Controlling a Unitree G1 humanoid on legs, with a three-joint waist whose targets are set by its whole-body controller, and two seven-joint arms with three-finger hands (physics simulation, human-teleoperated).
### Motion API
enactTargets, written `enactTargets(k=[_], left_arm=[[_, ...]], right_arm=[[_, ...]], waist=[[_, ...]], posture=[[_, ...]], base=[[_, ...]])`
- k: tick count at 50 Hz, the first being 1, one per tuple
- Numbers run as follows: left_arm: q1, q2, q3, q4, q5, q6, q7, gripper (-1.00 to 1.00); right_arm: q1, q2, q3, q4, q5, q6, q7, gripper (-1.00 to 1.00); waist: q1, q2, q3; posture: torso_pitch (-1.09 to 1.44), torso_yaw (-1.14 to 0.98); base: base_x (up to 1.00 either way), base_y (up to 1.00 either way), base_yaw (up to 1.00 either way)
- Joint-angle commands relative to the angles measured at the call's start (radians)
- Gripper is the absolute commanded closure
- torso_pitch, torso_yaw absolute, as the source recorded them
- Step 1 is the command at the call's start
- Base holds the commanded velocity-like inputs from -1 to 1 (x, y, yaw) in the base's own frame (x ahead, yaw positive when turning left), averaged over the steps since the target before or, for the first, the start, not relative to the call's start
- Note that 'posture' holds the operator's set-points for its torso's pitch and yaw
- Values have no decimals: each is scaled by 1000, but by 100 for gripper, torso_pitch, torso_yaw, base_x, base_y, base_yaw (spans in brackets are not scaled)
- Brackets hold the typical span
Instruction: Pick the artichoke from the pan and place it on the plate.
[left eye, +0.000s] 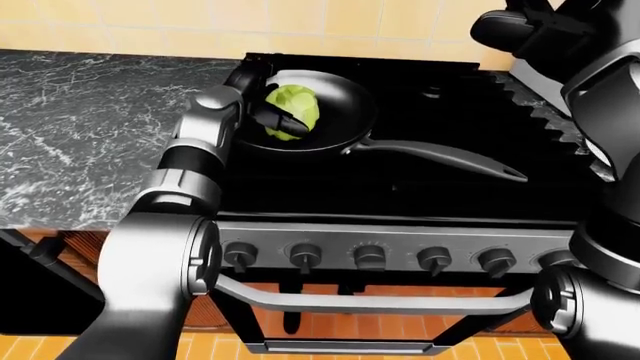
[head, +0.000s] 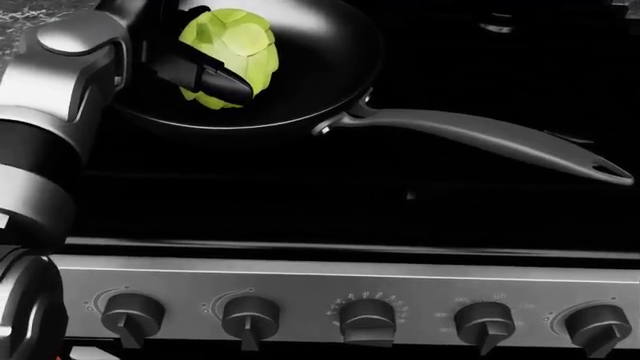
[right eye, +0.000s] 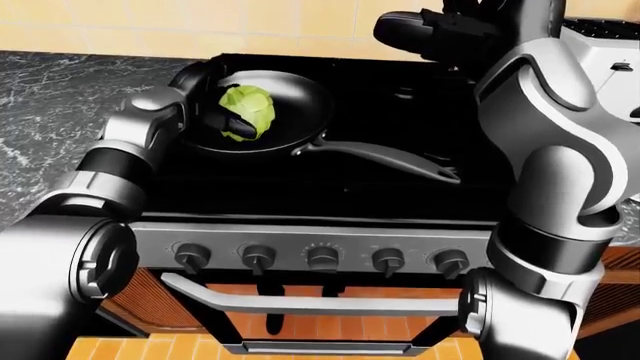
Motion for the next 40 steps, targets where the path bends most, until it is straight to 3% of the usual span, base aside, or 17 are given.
enactTargets(k=[1,7,8,12,14,25,40], left_arm=[[-42,11,4,-40,-3,-30,7,-100],[-47,13,5,-40,0,-27,5,-98],[-47,13,4,-39,1,-26,5,-87],[-49,13,4,-39,3,-27,4,-82],[-50,14,3,-40,5,-24,5,-64],[-45,11,5,-45,5,-26,7,-18],[-37,6,-1,-39,15,-44,12,11]], right_arm=[[-30,-14,-14,-19,-1,-29,2,-100],[-31,-15,-14,-18,2,-30,1,-100],[-31,-15,-15,-18,2,-30,1,-100],[-34,-17,-15,-18,6,-28,-2,-100],[-36,-17,-15,-17,7,-27,-3,-100],[-31,-16,-12,-19,6,-32,-2,-100],[-33,-17,-11,-12,1,-38,4,-100]], waist=[[0,-1,-31],[0,-1,-32],[0,-1,-32],[0,-1,-32],[1,-1,-32],[1,-1,-32],[1,-1,-34]], posture=[[0,0],[0,0],[0,0],[0,0],[0,0],[0,0],[0,0]], base=[[0,0,0],[0,0,0],[0,0,0],[0,0,0],[0,0,0],[0,0,0],[0,0,0]])
